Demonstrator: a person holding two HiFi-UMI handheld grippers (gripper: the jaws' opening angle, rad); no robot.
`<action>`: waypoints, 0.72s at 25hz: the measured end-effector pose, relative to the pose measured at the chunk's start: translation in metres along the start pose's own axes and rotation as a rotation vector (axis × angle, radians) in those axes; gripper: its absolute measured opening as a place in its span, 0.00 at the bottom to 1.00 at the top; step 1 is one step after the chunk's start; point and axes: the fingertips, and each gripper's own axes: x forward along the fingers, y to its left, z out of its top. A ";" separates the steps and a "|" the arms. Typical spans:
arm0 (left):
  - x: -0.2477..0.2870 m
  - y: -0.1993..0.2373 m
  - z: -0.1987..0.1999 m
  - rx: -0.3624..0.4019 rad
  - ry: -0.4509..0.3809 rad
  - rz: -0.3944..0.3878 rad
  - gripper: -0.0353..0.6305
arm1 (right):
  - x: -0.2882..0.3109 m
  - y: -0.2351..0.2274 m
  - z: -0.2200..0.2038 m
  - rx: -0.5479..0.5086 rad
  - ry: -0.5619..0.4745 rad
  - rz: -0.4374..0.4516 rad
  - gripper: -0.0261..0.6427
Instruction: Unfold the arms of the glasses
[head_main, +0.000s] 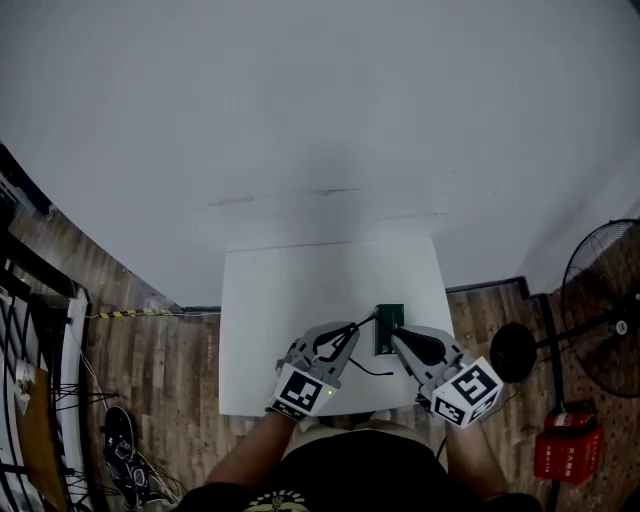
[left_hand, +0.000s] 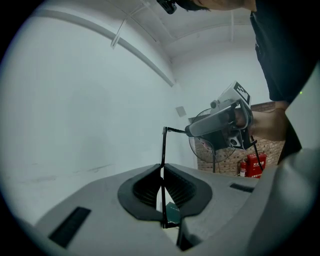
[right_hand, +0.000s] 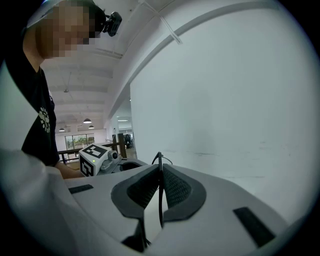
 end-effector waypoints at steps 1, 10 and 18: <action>0.004 -0.001 0.000 0.001 0.009 0.010 0.09 | -0.002 -0.004 -0.001 0.002 -0.001 0.010 0.07; 0.038 -0.010 0.001 -0.028 0.057 0.110 0.09 | -0.014 -0.044 -0.004 0.004 -0.009 0.106 0.07; 0.049 0.001 0.005 -0.092 0.041 0.229 0.09 | -0.032 -0.073 0.014 0.011 -0.120 0.164 0.13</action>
